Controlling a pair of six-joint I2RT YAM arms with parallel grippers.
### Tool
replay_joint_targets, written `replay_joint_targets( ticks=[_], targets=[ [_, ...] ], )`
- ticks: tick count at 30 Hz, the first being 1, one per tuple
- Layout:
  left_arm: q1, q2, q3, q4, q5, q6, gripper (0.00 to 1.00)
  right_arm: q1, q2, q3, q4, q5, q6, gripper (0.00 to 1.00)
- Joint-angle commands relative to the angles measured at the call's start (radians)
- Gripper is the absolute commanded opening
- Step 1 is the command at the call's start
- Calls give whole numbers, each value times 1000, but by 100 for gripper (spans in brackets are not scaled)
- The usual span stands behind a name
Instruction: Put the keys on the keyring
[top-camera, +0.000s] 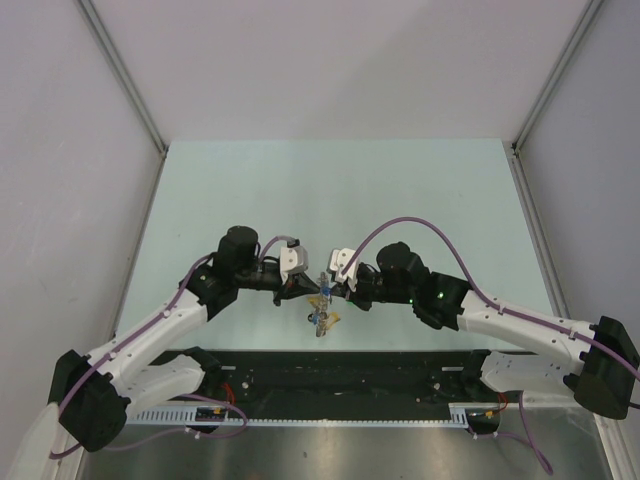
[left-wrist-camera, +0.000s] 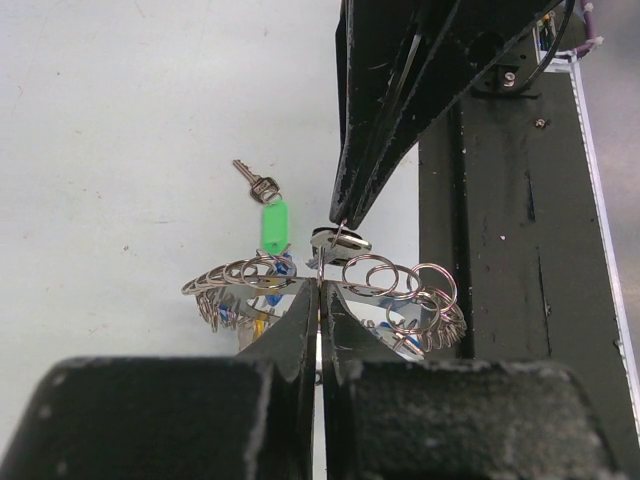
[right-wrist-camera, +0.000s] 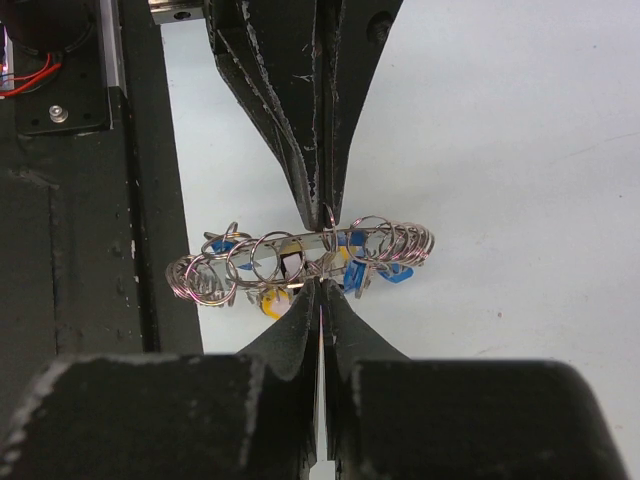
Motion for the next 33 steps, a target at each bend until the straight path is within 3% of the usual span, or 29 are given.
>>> replay_joint_targets(
  ticks=[1,33],
  targets=[
    [-4,-26,31,36,11,33,0,-1,-5,51,22,-13,13,0],
    [-8,-23,31,32,43,44,0,-13,4,49,38,5,31,0]
  ],
)
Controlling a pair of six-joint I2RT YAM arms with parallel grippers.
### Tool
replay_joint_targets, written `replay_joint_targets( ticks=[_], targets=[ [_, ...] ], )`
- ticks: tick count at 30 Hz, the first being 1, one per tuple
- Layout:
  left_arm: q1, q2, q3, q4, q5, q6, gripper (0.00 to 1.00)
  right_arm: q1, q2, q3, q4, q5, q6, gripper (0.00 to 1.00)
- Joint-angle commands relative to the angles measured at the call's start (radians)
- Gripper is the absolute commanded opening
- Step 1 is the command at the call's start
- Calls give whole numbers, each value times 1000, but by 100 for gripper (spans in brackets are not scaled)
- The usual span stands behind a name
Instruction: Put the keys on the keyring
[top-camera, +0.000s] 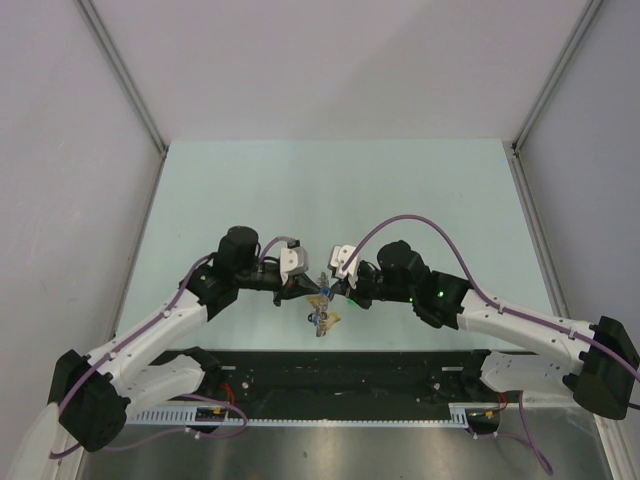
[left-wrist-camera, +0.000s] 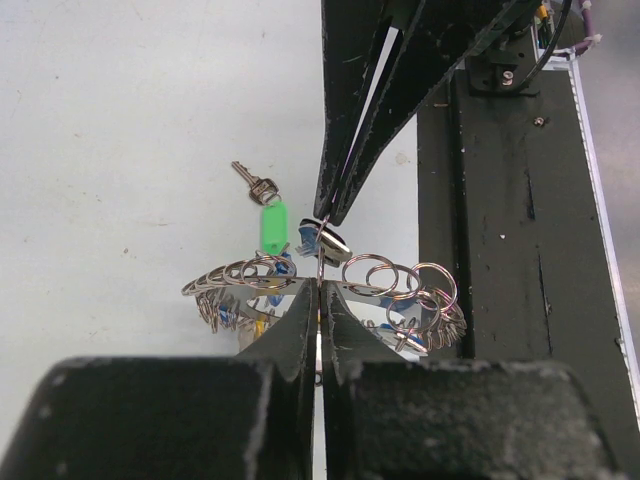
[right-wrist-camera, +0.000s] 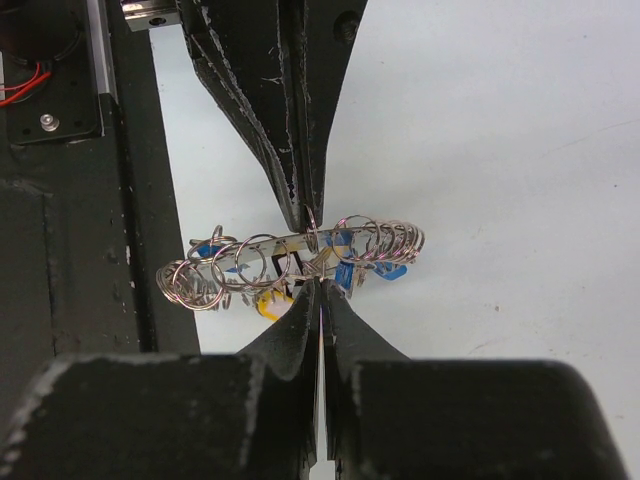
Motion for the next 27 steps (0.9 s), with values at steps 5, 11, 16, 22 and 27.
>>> replay_joint_targets(
  ticks=[5,11,16,22,27],
  targets=[
    [-5,-26,29,35,34,35,0,-2,0,47,36,-17,8,0],
    [-5,-25,29,32,41,41,0,-5,4,46,40,-25,10,0],
    [-6,-25,27,32,35,42,0,-5,1,47,43,-34,11,0],
    [-11,-26,29,25,35,50,0,-5,4,47,46,-29,14,0],
    [-13,-29,27,25,37,50,0,-7,4,47,45,-25,16,0]
  ],
)
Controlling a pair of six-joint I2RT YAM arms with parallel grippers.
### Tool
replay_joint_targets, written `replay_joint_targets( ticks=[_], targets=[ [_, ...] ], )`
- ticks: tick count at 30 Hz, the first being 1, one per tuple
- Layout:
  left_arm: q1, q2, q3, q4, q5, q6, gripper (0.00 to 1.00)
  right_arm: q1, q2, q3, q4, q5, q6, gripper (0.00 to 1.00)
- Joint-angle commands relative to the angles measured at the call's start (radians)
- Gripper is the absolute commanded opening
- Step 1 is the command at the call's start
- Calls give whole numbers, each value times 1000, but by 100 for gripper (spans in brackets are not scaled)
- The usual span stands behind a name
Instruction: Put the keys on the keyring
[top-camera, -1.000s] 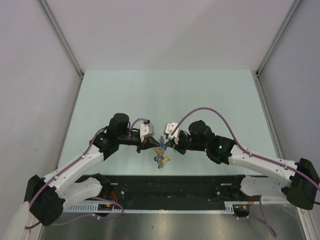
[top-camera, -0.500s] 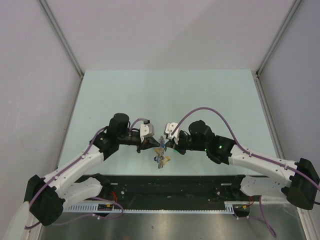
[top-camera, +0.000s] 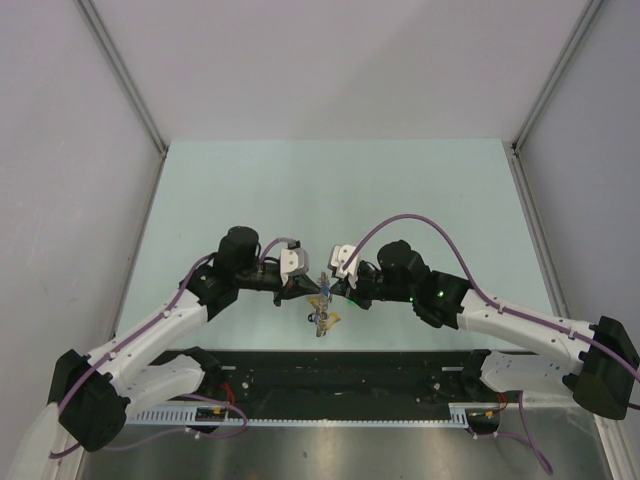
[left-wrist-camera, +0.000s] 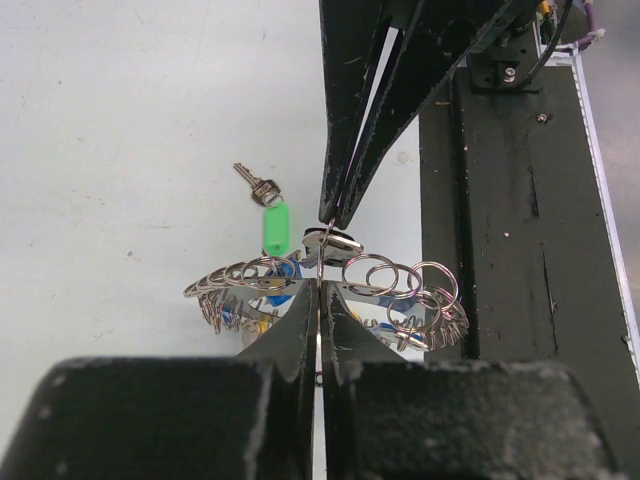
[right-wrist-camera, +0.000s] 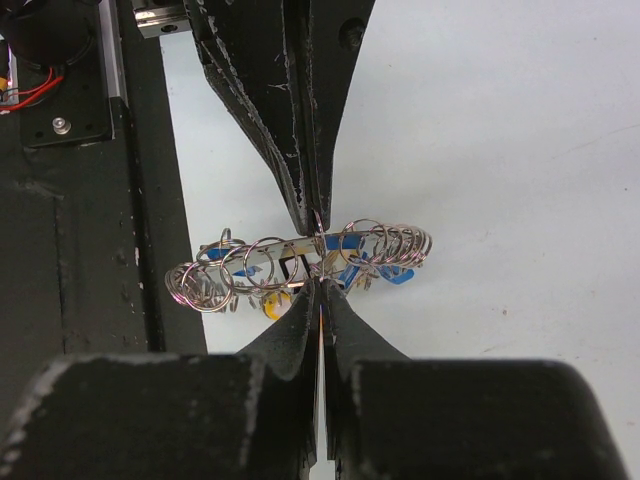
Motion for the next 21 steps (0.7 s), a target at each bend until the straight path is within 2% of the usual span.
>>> replay_joint_targets(
  ticks=[1,21],
  targets=[
    [-7,-28,27,25,38,33,0,-3,5,47,43,-6,5,0],
    [-18,-25,31,17,57,41,0,-8,13,50,52,1,24,0]
  ],
)
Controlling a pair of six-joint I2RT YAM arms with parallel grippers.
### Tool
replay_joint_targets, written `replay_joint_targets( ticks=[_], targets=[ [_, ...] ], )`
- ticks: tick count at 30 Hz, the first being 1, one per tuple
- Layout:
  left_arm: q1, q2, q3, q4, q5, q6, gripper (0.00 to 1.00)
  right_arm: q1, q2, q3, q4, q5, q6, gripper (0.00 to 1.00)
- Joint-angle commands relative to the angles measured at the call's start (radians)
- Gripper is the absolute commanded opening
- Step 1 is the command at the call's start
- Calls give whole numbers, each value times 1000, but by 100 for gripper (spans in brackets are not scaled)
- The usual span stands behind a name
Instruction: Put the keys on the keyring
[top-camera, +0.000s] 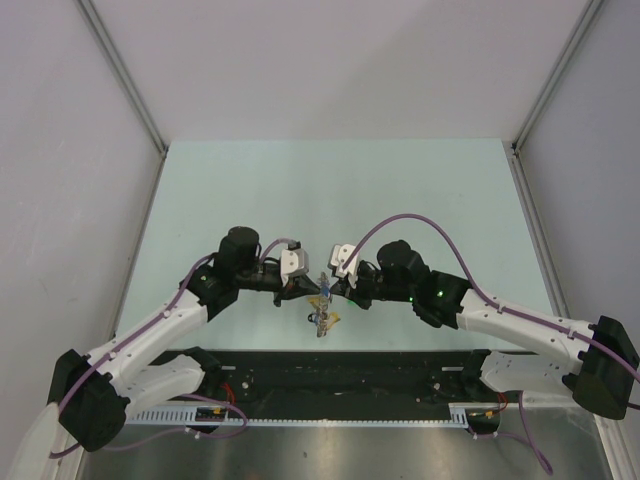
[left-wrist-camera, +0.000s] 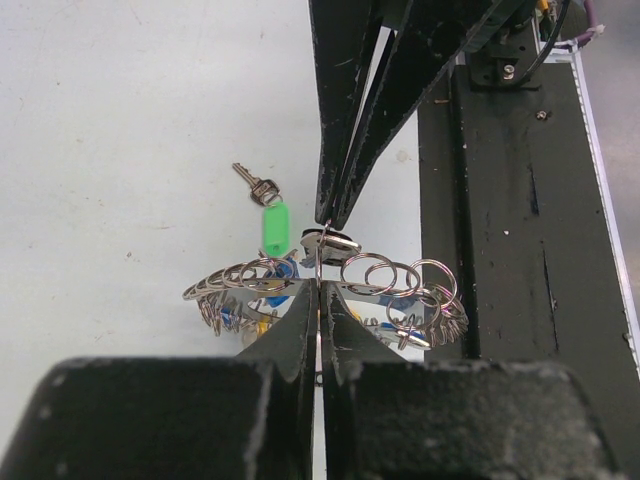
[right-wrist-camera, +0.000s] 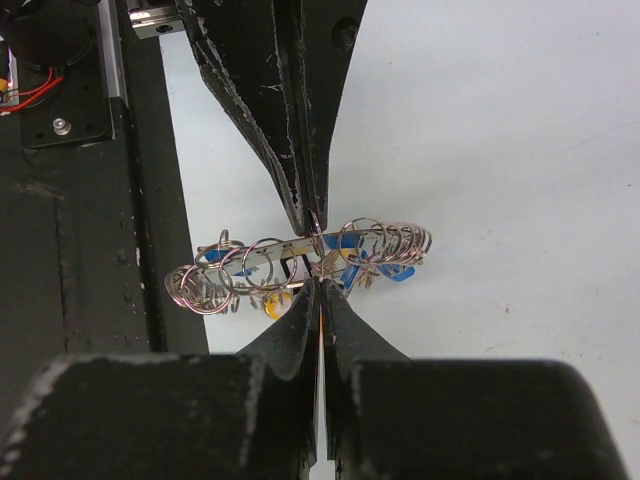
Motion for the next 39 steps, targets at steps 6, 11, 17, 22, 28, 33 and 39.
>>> replay_joint_targets(
  ticks=[6,11,17,22,28,33,39],
  targets=[
    [-20,-19,34,12,69,36,0,-3,19,56,51,-18,9,0],
    [-24,-16,35,8,77,39,0,-3,16,58,53,-29,4,0],
    [-29,-10,37,5,79,42,0,-3,14,61,54,-32,8,0],
    [-38,-5,37,8,79,39,0,-5,19,69,56,-30,18,0],
    [-44,-5,37,8,73,37,0,-5,21,79,60,-17,32,0],
    [-52,-5,38,6,68,36,0,-3,22,83,63,-17,37,0],
    [-54,3,43,0,48,30,0,-1,21,86,53,-27,26,0]
  ],
)
